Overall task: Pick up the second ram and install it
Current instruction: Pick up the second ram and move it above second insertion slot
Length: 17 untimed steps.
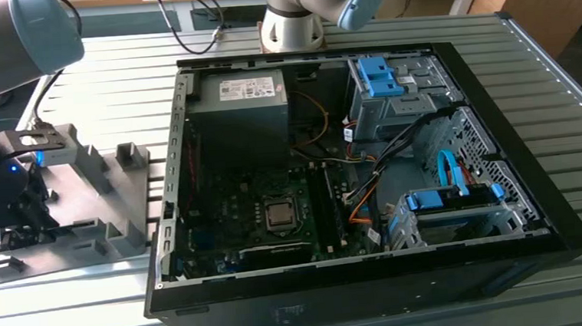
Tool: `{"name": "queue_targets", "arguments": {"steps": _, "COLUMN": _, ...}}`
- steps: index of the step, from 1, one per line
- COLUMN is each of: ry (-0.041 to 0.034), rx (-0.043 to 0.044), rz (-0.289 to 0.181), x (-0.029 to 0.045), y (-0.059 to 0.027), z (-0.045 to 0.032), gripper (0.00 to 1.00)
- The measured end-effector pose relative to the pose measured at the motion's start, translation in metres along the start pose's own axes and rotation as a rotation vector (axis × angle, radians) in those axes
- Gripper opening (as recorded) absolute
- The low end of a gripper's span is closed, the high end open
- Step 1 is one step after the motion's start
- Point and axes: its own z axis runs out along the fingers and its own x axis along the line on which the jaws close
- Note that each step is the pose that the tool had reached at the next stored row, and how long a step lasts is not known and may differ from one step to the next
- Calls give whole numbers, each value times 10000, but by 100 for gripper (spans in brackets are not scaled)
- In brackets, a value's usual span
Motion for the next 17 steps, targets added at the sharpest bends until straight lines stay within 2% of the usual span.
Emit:
{"name": "queue_targets", "arguments": {"steps": 2, "ry": 0, "rx": 0, "rz": 0, "x": -1, "y": 0, "z": 1, "gripper": 16}}
{"name": "queue_targets", "arguments": {"steps": 3, "ry": 0, "rx": 0, "rz": 0, "x": -2, "y": 0, "z": 1, "gripper": 14}}
{"name": "queue_targets", "arguments": {"steps": 17, "ry": 0, "rx": -1, "rz": 0, "x": -6, "y": 0, "z": 3, "gripper": 14}}
